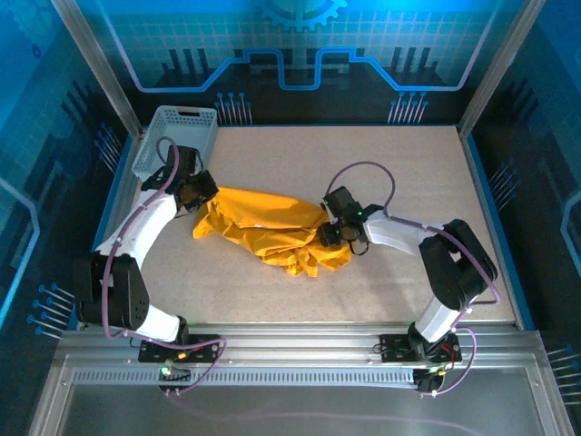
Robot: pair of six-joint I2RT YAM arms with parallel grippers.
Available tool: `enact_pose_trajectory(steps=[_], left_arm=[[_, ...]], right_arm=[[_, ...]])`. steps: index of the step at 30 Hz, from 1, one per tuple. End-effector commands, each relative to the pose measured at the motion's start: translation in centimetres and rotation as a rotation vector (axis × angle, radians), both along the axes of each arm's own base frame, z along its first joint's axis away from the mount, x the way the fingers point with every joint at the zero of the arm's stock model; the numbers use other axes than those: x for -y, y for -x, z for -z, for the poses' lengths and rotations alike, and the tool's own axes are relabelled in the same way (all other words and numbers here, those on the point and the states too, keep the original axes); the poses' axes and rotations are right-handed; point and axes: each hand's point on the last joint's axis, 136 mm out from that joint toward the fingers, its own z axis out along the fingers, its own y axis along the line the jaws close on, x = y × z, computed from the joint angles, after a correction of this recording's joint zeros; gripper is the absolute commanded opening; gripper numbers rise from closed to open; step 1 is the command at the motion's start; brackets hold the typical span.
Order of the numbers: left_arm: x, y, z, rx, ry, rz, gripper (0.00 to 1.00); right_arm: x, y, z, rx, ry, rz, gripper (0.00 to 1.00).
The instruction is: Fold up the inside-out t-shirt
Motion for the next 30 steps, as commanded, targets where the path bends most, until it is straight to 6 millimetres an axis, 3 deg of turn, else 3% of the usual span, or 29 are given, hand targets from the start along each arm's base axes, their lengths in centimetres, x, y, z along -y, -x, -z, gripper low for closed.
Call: enact_pose_trajectory(steps=[1, 4, 8, 11, 17, 20, 25, 30], left_arm=[[-0.2, -0.6, -2.7, 0.068, 0.011, 0.001, 0.00], [-0.6, -0.4, -4.1, 0.093, -0.011, -0.006, 0.00], [-1.3, 0.4, -8.2, 0.200, -0.039, -0.024, 0.00], [-1.2, 1.6, -13.2, 0.354, -0.019, -0.032, 0.00], [-0.3, 5.4, -23.4, 0.645, 0.055, 0.002, 0.00], [0.9, 8.3, -28.5, 0.788, 0.111, 0.063, 0.00], [3.0, 14.9, -37.1, 1.034, 0.210, 0.195, 0.00], [4.6, 20.6, -42.7, 1.219, 0.293, 0.306, 0.00]], right_arm=[[0.6, -1.3, -2.4, 0.085, 0.046, 0.042, 0.36], [2.7, -0.9, -5.6, 0.147, 0.067, 0.081, 0.17], [5.6, 0.3, -11.5, 0.243, 0.008, 0.140, 0.08], [6.9, 1.6, -17.0, 0.344, -0.099, 0.153, 0.00], [7.6, 4.9, -27.2, 0.518, -0.258, 0.081, 0.00], [8.2, 7.7, -33.2, 0.644, -0.327, 0.024, 0.00], [9.9, 14.5, -43.0, 0.872, -0.467, -0.069, 0.00], [11.4, 18.9, -48.8, 0.990, -0.553, -0.095, 0.00]])
